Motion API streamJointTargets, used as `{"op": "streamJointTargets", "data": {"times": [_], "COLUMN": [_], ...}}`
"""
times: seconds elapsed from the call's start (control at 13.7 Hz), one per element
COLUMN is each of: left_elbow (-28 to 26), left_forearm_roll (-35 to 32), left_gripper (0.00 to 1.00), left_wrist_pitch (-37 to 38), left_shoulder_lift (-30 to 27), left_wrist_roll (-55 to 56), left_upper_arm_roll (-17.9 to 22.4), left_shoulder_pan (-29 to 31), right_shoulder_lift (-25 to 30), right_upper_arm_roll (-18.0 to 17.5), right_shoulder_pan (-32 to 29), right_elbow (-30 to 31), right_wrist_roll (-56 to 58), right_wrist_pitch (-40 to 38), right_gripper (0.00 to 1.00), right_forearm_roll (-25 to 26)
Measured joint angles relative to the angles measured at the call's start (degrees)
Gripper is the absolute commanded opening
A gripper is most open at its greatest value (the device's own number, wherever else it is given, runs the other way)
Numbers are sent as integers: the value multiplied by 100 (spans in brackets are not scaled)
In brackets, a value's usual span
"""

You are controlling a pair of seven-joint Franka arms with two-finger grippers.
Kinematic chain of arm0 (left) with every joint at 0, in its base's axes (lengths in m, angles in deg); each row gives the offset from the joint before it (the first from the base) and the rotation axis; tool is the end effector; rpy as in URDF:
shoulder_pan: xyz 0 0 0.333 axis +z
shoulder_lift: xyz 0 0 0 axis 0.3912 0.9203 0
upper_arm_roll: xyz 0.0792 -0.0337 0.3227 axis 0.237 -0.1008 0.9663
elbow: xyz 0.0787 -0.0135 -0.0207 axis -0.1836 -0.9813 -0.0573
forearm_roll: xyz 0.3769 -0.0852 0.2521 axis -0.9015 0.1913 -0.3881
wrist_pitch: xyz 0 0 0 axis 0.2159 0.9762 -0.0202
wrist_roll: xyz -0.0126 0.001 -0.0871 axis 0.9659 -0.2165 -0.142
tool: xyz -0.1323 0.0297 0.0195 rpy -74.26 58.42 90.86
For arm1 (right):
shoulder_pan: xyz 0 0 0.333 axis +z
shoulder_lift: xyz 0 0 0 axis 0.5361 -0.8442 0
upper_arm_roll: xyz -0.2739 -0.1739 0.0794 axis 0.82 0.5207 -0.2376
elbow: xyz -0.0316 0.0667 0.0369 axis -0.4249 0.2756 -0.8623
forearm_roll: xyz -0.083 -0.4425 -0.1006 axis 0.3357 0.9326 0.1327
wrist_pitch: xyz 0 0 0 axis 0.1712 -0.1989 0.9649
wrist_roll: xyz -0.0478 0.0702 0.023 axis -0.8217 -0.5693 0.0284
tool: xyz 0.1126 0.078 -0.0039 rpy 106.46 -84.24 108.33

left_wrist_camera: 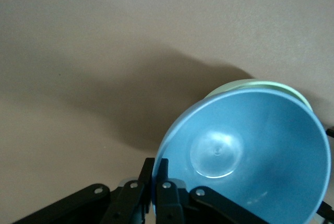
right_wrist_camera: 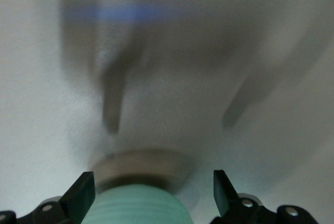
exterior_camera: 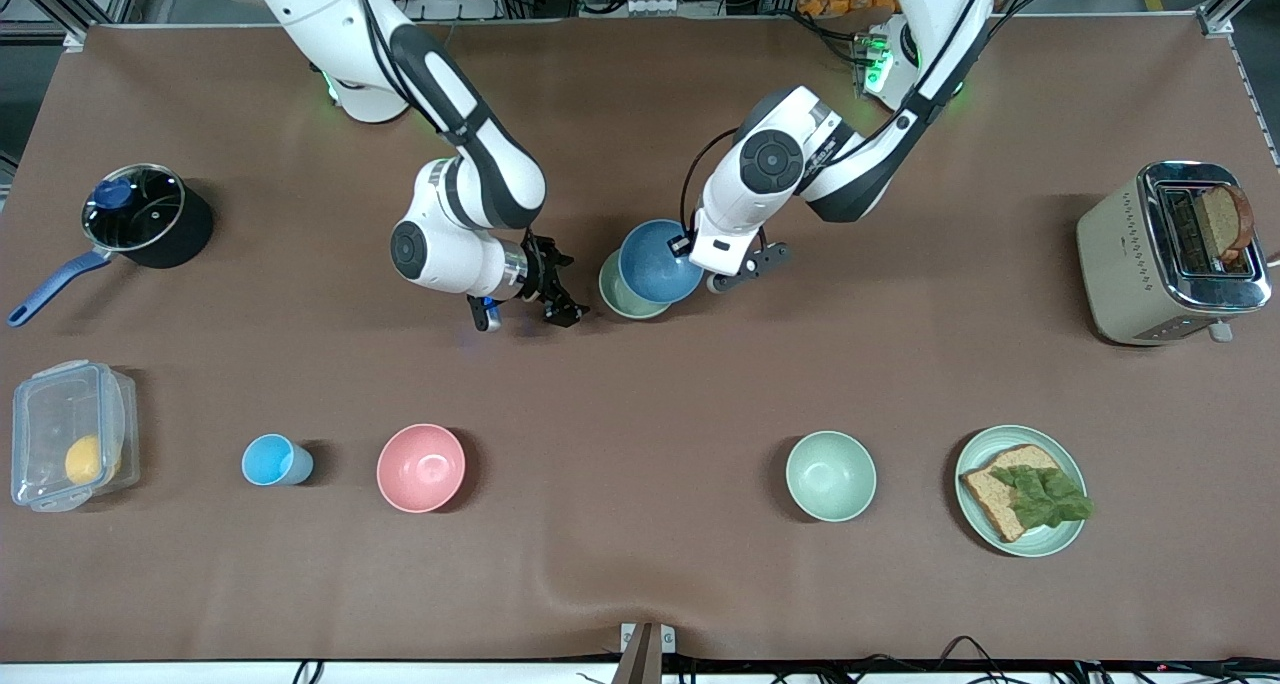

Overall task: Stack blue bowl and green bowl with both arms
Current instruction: 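Lower the blue bowl with the left gripper into the green bowl, then open both grippers and lift away from the stacked bowls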

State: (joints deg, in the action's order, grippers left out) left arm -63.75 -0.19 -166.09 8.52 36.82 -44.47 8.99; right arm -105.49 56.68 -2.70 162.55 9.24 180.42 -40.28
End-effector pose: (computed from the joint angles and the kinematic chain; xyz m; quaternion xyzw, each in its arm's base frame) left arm 0.4511 -0.4683 0.2089 0.9610 0.2421 -0.1191 0.0608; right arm 0.4992 0.3724 0.1001 -0.7659 0.5740 0.2418 0.1597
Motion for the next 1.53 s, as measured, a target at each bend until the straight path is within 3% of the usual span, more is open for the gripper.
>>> {"op": "streamJointTargets", "data": {"times": [0.44,1.31,1.38,1.46,1.53], "left_elbow": [20,453,509,561,613], "left_forearm_roll": [-257,-358,-382,-398,-402], "left_gripper": [0,0,16,75,100], "left_wrist_pitch": [-203,-219,-221,-223,-226], "left_shoulder_lift": [214,605,668,719,756], "left_wrist_roll": [149,289,289,289,289], "left_upper_arm_roll": [1,9,15,23,32], "left_shoulder_pan": [-22,-216,-219,-219,-219], "right_shoulder_lift": [-109,-109,-109,-109,-109], "right_upper_arm_roll": [-31,-30,-30,-30,-30], "right_shoulder_pan": [152,183,183,184,184], "right_elbow": [6,4,4,4,3], "right_wrist_roll": [202,202,202,202,202], "right_wrist_pitch": [362,399,399,399,400], "right_gripper": [100,100,100,100,100], "right_forearm_roll": [-633,-790,-795,-804,-830]}}
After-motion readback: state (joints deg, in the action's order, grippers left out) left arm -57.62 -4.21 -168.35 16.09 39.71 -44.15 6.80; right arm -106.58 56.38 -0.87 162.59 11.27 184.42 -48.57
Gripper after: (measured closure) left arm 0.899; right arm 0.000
